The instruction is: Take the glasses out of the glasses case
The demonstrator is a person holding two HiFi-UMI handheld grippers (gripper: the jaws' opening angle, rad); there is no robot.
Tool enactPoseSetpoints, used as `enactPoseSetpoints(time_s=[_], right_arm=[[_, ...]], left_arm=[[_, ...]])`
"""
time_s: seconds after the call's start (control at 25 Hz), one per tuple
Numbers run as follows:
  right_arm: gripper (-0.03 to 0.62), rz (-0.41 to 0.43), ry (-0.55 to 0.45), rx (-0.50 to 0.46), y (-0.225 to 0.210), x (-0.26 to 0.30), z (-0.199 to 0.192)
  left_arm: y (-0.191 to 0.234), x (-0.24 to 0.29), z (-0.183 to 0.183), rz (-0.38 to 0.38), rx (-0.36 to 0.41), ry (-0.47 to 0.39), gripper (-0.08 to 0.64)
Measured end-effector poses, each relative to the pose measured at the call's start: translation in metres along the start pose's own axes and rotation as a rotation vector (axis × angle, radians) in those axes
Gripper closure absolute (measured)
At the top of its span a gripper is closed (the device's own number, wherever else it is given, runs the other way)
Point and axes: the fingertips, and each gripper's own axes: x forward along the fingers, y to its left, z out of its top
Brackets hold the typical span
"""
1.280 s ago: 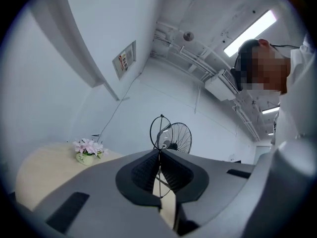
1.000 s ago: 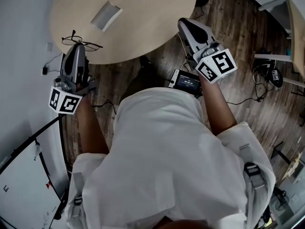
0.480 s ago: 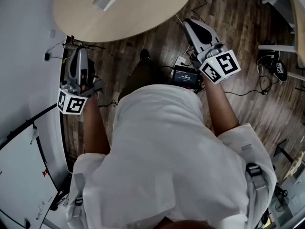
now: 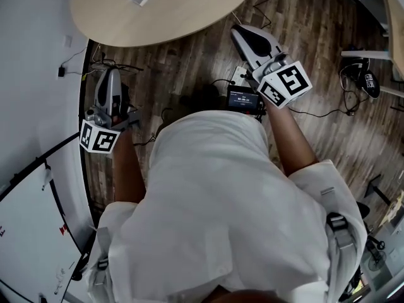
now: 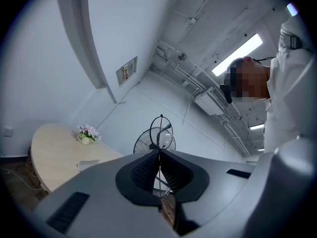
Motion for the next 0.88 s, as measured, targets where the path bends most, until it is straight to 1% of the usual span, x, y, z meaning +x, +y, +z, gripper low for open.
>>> enactPoseSetpoints(time_s=[0.2, 0.32, 0.44, 0.6, 0.72, 0.88], right_arm=[[0.567, -0.028, 0.005, -0.022, 0.024, 0.008, 0.008], [0.568, -0.033, 0.012, -0.032, 0.045, 0.016, 0.010], [0.568, -0.034, 0.020, -0.050, 0.070, 0.025, 0.006], [0.568, -0.054, 0.033, -0.071, 0.093, 0.034, -0.002], [0.568, -0.064, 0.021, -0.079, 0.107, 0.038, -0.005], [0.568, -0.067, 0.018, -0.081, 0.119, 0.040, -0.008]], left_arm=[[0.005, -0.008, 0.005, -0.044, 0.008, 0.025, 0.535], [0.008, -0.017, 0.011, -0.067, 0.030, 0.057, 0.535], [0.015, -0.030, 0.017, -0.090, 0.031, 0.076, 0.535], [0.023, -0.049, 0.021, -0.125, 0.010, 0.086, 0.535], [0.027, -0.061, 0.015, -0.159, -0.013, 0.104, 0.535], [0.029, -0.068, 0.010, -0.177, -0.033, 0.122, 0.535]])
